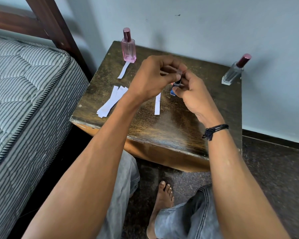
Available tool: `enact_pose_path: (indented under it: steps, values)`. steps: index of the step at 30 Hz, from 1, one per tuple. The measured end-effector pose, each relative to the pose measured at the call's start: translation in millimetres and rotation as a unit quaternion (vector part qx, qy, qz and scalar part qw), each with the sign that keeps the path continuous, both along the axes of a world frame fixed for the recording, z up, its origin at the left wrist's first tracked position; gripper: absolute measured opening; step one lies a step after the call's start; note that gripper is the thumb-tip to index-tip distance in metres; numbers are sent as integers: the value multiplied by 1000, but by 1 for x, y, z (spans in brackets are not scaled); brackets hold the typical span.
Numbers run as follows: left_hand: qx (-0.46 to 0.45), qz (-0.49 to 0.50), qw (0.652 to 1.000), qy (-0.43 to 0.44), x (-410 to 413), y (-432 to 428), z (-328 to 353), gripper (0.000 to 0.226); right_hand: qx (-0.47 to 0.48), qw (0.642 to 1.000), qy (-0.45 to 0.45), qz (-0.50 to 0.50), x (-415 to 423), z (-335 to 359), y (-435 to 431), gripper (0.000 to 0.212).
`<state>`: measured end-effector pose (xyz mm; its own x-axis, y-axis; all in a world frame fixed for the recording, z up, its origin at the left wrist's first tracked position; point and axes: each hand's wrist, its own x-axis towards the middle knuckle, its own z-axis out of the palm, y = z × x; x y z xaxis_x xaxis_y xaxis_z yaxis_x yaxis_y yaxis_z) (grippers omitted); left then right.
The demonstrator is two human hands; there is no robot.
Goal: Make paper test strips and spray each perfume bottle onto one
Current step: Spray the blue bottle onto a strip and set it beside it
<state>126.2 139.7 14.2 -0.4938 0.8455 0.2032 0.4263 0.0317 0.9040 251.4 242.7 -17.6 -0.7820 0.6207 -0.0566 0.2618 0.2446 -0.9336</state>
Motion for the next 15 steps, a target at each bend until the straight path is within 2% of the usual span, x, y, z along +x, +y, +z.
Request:
enact_pose_path:
  steps: [7, 15]
  values:
    - [-2, 9, 1000, 24, 1, 4, -6, 21, -10, 1000, -1, 1, 0, 0, 2, 49]
    - [-13, 11, 998, 54, 2, 4, -8, 19, 2, 999, -10, -46, 1, -1, 4, 33]
